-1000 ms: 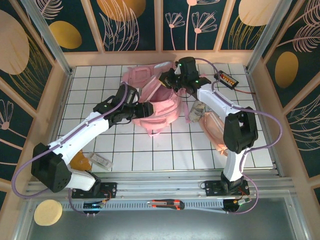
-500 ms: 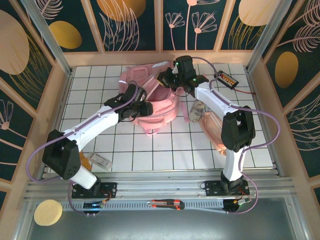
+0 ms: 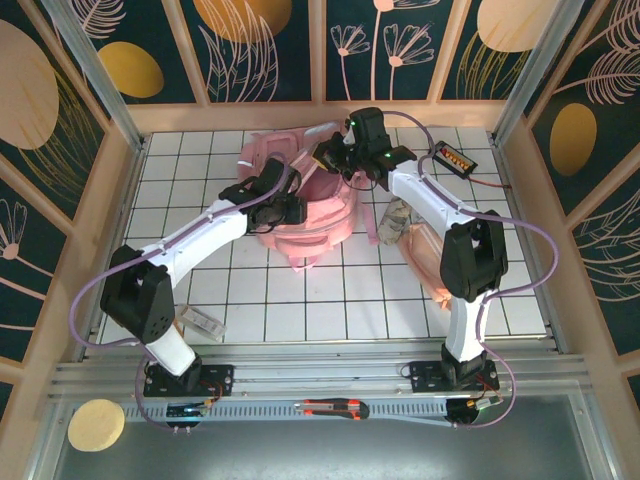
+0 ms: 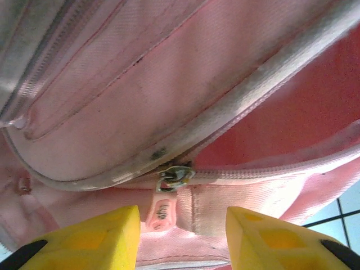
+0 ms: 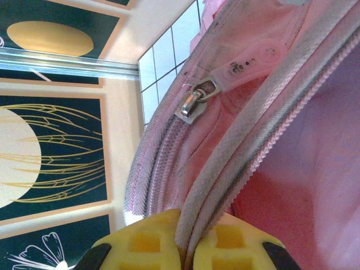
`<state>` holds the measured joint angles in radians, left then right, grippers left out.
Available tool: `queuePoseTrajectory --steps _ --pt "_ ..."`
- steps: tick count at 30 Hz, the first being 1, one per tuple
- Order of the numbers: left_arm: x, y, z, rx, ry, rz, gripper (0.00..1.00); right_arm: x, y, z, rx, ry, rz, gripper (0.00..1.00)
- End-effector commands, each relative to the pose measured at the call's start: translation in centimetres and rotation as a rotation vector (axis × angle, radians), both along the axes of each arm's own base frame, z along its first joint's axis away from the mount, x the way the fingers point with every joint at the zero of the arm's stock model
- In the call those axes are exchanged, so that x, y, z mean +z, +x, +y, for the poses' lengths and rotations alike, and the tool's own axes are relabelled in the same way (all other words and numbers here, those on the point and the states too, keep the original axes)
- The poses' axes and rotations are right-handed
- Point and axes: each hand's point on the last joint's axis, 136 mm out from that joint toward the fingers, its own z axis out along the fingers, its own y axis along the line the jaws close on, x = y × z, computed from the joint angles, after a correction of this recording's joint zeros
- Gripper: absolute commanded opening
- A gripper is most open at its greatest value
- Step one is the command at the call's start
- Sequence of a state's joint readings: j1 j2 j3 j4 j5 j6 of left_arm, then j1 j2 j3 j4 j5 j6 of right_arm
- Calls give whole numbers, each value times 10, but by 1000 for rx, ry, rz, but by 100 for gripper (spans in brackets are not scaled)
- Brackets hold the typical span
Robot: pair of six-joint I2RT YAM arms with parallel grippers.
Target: Pack the student bag
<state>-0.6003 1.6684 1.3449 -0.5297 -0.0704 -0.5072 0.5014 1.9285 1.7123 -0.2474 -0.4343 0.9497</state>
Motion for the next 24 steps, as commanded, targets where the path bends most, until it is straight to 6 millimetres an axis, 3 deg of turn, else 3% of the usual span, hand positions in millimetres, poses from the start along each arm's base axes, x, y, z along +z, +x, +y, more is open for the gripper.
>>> queuePoseTrajectory --steps 1,10,11,18,20,23,24 --pt "-1 3 11 2 59 -4 45 69 7 11 24 99 -182 0" --pt "2 14 4 -17 45 -22 41 66 8 14 26 97 -174 0" --pt "-11 16 2 -20 61 2 40 66 8 14 26 97 -173 0" --pt "-19 25 -1 -24 81 8 32 66 6 16 28 95 -171 0" --pt "-20 26 0 -22 85 9 23 66 5 16 28 96 -170 0" --pt "-23 26 5 -15 85 17 0 65 6 15 26 88 -172 0" --pt "-24 25 7 -13 86 18 0 65 6 14 24 85 -173 0"
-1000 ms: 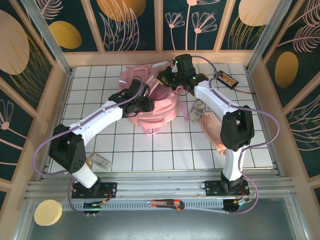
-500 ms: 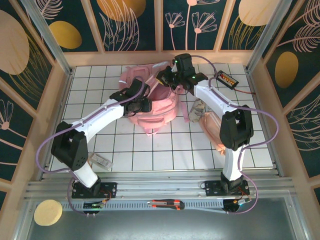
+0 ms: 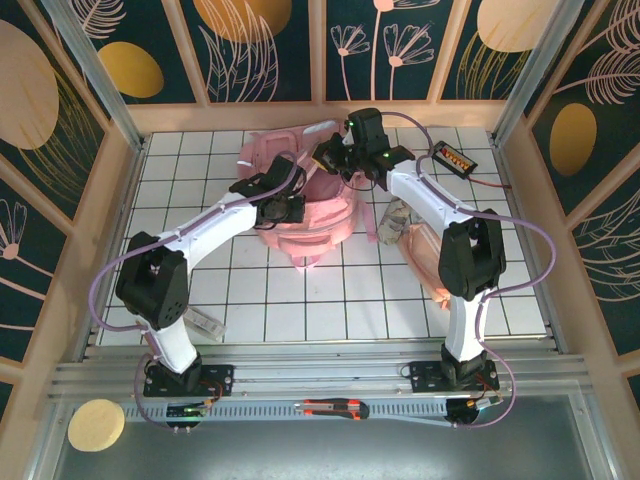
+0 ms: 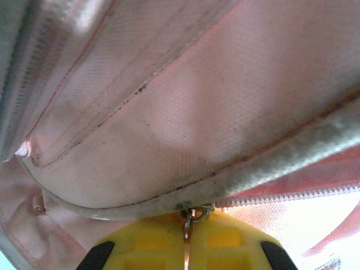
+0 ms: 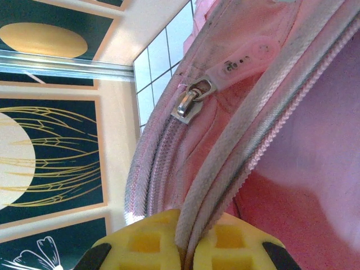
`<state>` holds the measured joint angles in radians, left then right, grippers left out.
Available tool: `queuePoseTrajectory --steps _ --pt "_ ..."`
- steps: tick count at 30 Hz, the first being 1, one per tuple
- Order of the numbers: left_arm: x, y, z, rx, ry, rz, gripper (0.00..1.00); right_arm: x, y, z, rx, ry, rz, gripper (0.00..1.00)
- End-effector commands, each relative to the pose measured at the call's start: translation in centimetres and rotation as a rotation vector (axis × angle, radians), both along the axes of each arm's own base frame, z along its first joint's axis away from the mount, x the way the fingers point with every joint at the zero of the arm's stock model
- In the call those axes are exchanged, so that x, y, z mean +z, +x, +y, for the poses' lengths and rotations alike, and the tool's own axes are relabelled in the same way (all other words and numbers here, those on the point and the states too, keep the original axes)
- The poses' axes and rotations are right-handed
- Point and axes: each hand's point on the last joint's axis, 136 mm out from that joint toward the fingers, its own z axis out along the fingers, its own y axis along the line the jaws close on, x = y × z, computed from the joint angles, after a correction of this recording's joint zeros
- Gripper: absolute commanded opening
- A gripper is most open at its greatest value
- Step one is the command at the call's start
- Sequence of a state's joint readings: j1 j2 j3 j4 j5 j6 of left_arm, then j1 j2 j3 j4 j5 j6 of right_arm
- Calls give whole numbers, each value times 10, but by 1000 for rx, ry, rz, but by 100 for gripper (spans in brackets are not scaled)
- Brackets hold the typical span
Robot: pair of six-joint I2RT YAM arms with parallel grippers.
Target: Pack the student bag
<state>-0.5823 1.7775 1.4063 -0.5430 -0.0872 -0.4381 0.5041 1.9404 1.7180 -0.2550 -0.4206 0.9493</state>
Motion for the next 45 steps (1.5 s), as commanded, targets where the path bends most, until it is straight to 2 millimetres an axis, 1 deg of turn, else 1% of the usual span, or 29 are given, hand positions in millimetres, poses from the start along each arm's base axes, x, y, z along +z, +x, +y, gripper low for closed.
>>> queuePoseTrajectory --steps 1,4,6,7,8,11,13,16,19,23,25,28,30,31,32,34,36,37,39,40,42,43,45 --pt "1 7 7 17 1 -8 0 68 5 13 31 93 -177 0" --pt "5 3 14 19 -8 -7 0 62 6 11 29 82 -170 0" --pt "9 -4 18 14 -5 -1 0 59 7 9 31 67 -173 0" --pt "8 -9 23 12 2 7 0 56 7 7 30 51 -175 0" --pt "12 -13 29 15 -1 6 0 53 8 5 25 35 -173 0" --pt "-1 -29 55 47 9 50 0 48 12 -7 7 1 -181 0" --pt "-12 -39 80 89 25 76 0 47 14 -16 -2 -25 -185 0" --pt "-21 -46 113 150 38 94 0 44 14 -23 1 -46 -186 0" --pt "-28 -48 133 188 45 104 0 41 14 -29 10 -54 -185 0" --pt "-31 -48 143 192 45 102 0 38 15 -36 14 -42 -181 0" --pt "-29 -47 146 194 66 95 0 37 18 -43 9 -41 -183 0" --pt "-24 -44 160 217 97 82 0 38 25 -55 -1 -41 -187 0" --pt "-22 -41 170 234 100 78 0 37 28 -59 5 -38 -182 0" --pt "-20 -40 172 236 96 72 0 35 28 -57 19 -28 -173 0" --pt "-18 -38 170 224 85 65 0 35 27 -55 35 -10 -167 0" --pt "-9 -35 152 177 -5 60 0 35 21 -43 73 55 -160 0" --pt "3 -34 132 140 -112 42 0 33 15 -32 82 111 -148 16" --pt "9 -34 124 128 -145 28 0 33 12 -26 86 132 -147 22" --pt "19 -35 109 104 -187 9 0 26 6 -16 81 161 -132 40" --pt "21 -36 103 98 -209 5 0 22 3 -12 76 167 -123 44" --pt "26 -39 92 84 -258 -5 0 17 -3 -2 71 180 -110 50" --pt "27 -40 87 77 -274 -6 0 13 -7 3 68 181 -98 52" --pt "29 -44 80 66 -291 -8 0 6 -12 10 49 179 -78 53"
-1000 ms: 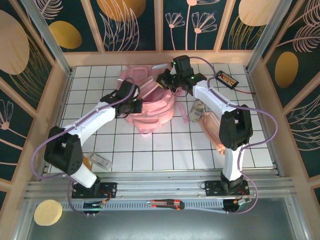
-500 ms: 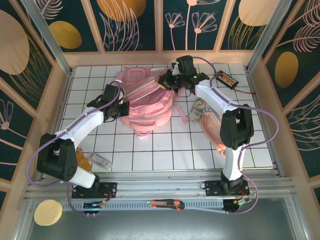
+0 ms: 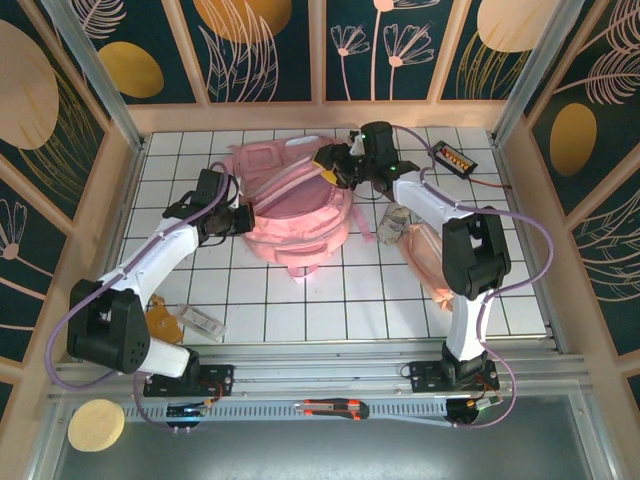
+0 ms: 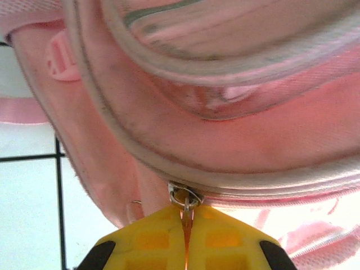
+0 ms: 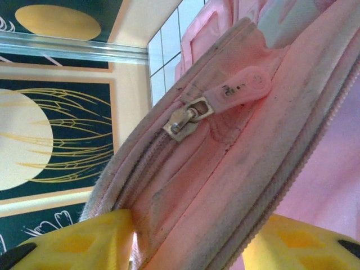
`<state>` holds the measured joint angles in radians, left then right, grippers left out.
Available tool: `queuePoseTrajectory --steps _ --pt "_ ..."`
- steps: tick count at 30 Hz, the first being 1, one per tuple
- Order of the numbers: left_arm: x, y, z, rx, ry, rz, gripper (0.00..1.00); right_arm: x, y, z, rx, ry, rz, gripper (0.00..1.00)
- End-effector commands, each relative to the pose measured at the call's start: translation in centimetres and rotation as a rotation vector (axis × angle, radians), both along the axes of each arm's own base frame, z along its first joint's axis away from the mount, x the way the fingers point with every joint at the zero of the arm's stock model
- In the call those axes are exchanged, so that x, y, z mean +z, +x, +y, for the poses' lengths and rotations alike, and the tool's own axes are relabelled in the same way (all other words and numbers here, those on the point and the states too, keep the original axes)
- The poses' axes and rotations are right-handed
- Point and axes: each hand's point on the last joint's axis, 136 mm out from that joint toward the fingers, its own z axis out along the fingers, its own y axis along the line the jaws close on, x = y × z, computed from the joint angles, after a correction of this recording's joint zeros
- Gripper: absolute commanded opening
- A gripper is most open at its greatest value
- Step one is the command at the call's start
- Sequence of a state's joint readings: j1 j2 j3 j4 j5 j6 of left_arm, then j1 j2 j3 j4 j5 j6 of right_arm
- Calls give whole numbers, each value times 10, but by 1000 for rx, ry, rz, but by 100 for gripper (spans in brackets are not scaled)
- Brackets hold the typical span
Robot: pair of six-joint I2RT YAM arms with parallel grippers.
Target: Pack the student bag
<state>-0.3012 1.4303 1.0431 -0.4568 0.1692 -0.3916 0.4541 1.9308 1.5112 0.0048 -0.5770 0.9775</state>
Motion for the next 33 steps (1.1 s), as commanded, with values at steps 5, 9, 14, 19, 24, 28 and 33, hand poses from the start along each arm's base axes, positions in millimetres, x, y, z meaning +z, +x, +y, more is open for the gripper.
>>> queuePoseTrajectory --steps 5,9,14,19,24,28,33 --pt "19 -15 -30 -51 -100 -32 0 24 -24 36 -58 61 -17 54" --pt "18 -17 -28 -53 -82 -33 0 18 -33 48 -51 0 11 61" --pt "18 -17 -27 -54 -75 -41 0 4 -48 54 -33 -121 27 71" --pt "16 -18 -28 -59 -81 -38 0 2 -56 54 -20 -203 -6 51" --pt "10 -22 -15 -55 -2 -34 0 -1 -51 45 -34 -212 -9 0" --pt "-7 -26 17 -21 139 1 0 4 -43 22 -33 -237 -25 0" --pt "-29 -27 82 152 237 78 0 5 -42 8 53 -254 -31 0"
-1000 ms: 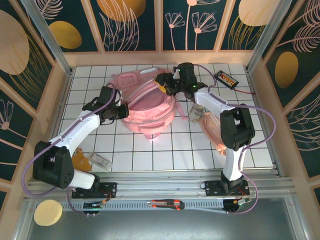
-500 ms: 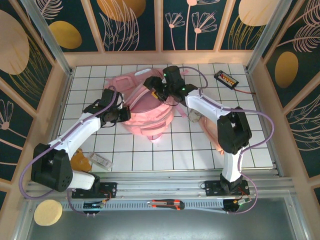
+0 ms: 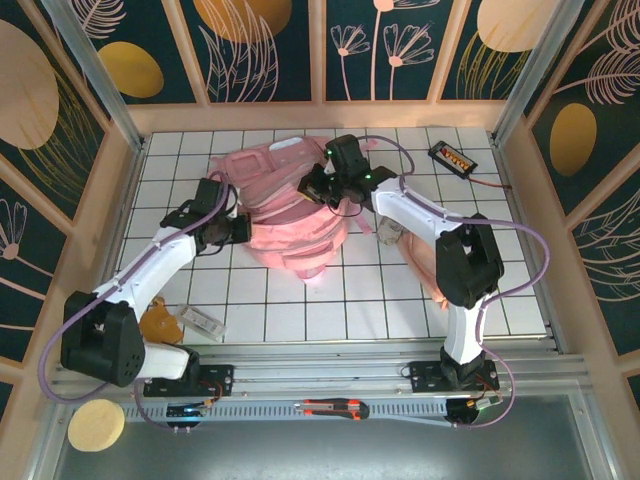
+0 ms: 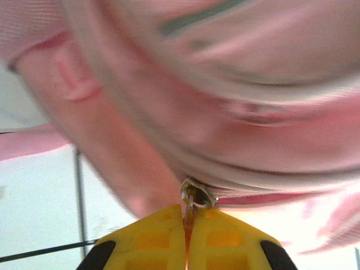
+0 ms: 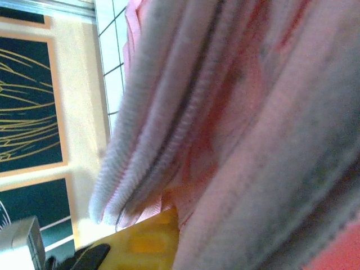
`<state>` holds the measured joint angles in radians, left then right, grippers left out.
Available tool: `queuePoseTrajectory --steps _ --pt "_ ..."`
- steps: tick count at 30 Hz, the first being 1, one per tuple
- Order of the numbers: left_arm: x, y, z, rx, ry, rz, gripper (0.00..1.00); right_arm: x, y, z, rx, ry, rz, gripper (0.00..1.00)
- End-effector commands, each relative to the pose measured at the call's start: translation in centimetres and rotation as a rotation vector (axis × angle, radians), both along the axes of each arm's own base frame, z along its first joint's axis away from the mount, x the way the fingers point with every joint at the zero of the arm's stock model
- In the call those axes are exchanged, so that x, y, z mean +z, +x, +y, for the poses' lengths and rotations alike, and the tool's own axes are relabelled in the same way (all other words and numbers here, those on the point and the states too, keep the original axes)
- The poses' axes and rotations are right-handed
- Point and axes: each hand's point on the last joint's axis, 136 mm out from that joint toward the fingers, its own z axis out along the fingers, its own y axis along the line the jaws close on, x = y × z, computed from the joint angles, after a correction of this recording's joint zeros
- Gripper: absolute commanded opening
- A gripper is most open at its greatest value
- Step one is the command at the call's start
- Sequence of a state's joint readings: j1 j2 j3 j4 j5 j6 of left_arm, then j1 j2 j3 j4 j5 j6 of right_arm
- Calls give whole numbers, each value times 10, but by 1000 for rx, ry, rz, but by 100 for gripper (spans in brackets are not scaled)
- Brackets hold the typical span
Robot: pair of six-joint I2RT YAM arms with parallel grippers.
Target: Pack the student bag
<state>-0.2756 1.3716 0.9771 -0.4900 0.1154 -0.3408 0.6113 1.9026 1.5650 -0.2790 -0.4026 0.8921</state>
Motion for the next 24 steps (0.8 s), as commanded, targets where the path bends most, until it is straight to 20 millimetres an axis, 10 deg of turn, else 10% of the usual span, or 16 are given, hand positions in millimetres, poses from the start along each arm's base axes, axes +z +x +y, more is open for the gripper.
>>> queuePoseTrajectory --steps 1,20,24 --pt "-19 -10 65 151 175 67 0 28 12 -25 28 -30 -87 0" --pt "-43 46 146 360 477 12 1 32 -1 -2 259 -8 -85 0" --pt "-22 48 136 331 414 -60 49 40 3 4 250 33 -97 0"
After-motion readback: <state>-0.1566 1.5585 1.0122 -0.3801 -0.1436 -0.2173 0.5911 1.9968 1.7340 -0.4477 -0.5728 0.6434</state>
